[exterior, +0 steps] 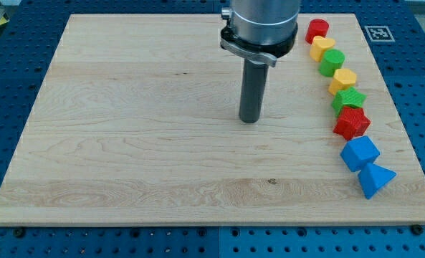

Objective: Push the blue triangle to the bottom right

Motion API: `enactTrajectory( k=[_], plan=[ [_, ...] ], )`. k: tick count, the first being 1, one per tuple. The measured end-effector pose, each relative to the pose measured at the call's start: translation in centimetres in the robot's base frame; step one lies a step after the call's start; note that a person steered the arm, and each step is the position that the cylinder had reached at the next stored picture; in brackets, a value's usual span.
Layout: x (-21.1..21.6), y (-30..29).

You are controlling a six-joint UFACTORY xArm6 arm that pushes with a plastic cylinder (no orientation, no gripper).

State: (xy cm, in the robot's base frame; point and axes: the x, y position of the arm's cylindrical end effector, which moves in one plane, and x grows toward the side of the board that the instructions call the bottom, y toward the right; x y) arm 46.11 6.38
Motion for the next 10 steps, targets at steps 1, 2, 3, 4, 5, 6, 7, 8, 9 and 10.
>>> enactTrajectory(
  k=[1,2,3,4,5,6,7,8,9,10],
  plan=[
    [0.2,5.2],
    [2.7,8.7],
    [4.4,8.9],
    [4.9,8.9],
    [6.7,9.0],
    [8.7,9.0],
    [10.8,9.4],
    [10.9,9.5],
    [10.9,10.7],
    [11.2,12.7]
  ],
)
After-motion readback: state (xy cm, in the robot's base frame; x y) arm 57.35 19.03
